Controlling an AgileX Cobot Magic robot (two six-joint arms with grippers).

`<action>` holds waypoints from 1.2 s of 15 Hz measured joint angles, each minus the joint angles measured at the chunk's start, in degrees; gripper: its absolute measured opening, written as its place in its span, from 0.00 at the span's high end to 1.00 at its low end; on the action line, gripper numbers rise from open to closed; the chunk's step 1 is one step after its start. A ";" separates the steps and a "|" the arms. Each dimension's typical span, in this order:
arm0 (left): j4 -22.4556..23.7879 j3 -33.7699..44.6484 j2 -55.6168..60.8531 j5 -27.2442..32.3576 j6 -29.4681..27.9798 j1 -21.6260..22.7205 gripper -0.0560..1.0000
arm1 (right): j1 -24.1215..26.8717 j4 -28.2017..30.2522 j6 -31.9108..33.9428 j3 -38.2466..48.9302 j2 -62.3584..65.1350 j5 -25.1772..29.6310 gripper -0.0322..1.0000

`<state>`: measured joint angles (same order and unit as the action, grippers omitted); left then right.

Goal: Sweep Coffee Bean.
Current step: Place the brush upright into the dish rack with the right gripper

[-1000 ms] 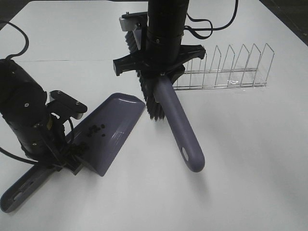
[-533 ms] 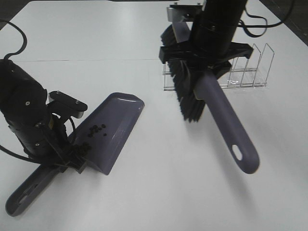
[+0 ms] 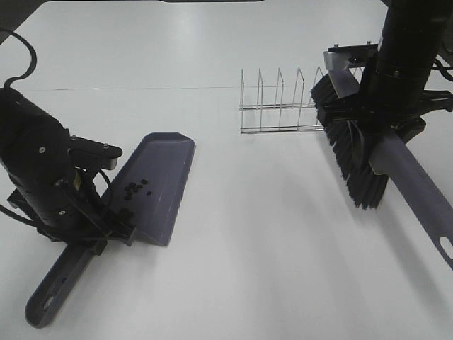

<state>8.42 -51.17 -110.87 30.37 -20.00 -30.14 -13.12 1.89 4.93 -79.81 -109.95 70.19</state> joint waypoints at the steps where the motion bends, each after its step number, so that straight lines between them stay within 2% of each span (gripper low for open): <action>1: 0.00 0.00 0.00 0.00 -0.17 0.00 0.64 | 0.46 0.40 -0.69 0.00 -1.03 0.00 0.65; 7: -0.34 -0.06 0.00 0.52 -0.40 0.00 0.64 | 0.63 2.01 -1.09 -0.29 -9.34 0.00 0.65; 18: -0.46 -0.06 0.00 0.80 0.23 -0.06 0.64 | 1.32 2.92 -0.52 -14.21 -16.27 -0.06 0.65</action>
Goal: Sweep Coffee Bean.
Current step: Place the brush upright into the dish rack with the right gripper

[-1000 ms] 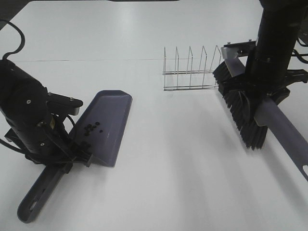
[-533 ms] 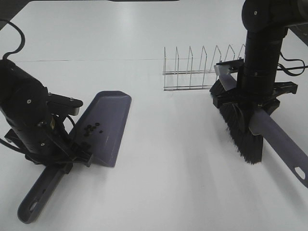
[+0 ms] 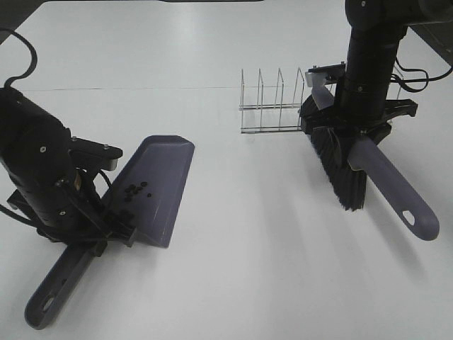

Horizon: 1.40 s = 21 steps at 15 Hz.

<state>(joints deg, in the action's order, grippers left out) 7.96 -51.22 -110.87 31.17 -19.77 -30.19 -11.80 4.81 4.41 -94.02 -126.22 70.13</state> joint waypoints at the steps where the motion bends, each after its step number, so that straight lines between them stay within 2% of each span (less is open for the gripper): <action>1: -0.11 0.00 0.00 0.23 0.00 -0.11 0.64 | 1.78 -0.23 0.00 -0.29 -0.11 -0.23 0.65; 7: -0.11 0.00 0.00 0.46 0.00 -0.06 0.64 | 3.27 -1.72 -0.57 -0.57 -0.17 -0.06 0.65; 14: -0.17 0.00 0.00 0.63 0.06 -0.06 0.64 | 3.44 -1.43 -0.57 -14.55 -7.51 0.46 0.65; 21: -0.23 0.00 0.00 0.63 0.06 -0.06 0.64 | 3.78 -1.43 -0.40 -22.52 -11.92 2.18 0.65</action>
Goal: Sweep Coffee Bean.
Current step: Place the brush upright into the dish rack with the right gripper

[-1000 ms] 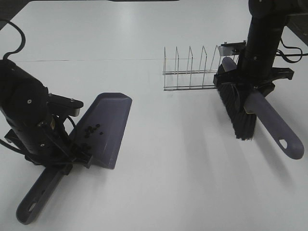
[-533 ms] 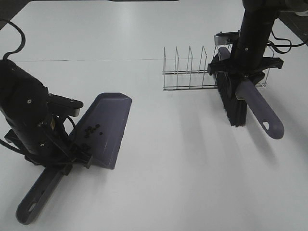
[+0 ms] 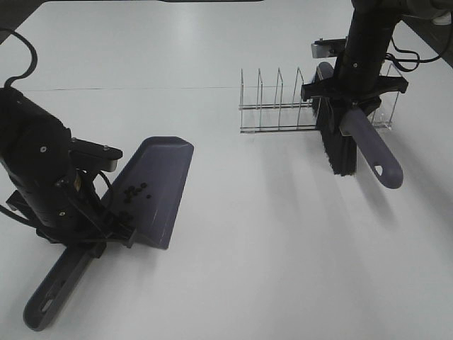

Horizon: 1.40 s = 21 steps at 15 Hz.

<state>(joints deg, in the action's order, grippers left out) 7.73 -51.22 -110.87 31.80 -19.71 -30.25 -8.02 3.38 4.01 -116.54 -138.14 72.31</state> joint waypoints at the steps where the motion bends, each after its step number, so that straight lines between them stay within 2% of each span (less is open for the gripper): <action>1: -0.06 0.00 0.00 0.00 0.00 0.00 0.64 | 0.11 0.00 0.00 -0.57 -0.23 -0.46 0.65; 8: -0.11 0.00 0.00 0.11 0.00 0.00 0.64 | 0.17 -0.06 -0.11 -4.53 -0.74 -1.43 0.65; 16: -0.17 0.00 0.00 0.11 0.00 0.00 0.64 | 0.29 -0.17 -0.06 -4.53 -1.20 -1.43 0.65; 21: -0.23 0.00 0.00 0.11 0.00 0.00 0.64 | 0.92 -2.18 -0.06 -4.53 -1.43 -1.43 0.65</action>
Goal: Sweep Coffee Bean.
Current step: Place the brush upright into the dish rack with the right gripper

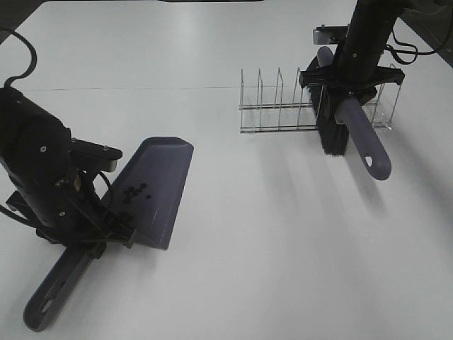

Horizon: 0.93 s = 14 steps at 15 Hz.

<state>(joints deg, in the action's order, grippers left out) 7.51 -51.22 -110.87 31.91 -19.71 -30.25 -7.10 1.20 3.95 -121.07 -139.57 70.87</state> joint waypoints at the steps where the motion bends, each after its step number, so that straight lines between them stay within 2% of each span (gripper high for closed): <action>1: 0.00 0.00 0.00 0.00 0.00 0.00 0.64 | 0.00 -0.74 0.00 0.00 0.00 0.00 0.62; 2: 0.00 0.00 0.00 0.00 0.00 0.00 0.64 | 0.00 -1.60 -0.06 0.00 0.00 -0.06 0.60; 3: 0.00 0.00 0.00 0.00 0.00 0.00 0.64 | -0.06 -2.01 -0.06 0.00 0.00 -0.11 0.53; 5: 0.00 0.00 0.00 0.00 0.00 0.00 0.64 | -0.06 -2.86 -0.06 -0.06 0.00 -0.23 0.50; 10: -0.06 -0.06 0.00 0.00 0.00 0.00 0.64 | 0.00 -2.92 -0.06 -2.58 1.78 0.00 0.48; 14: -0.80 -3.78 -0.86 4.87 -0.52 0.00 0.64 | 0.00 -2.81 -0.06 -2.86 2.29 -0.06 0.48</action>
<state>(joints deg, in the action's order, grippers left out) 6.70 -55.00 -111.73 36.78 -20.23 -30.25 -7.10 -1.60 3.90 -123.93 -137.28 70.82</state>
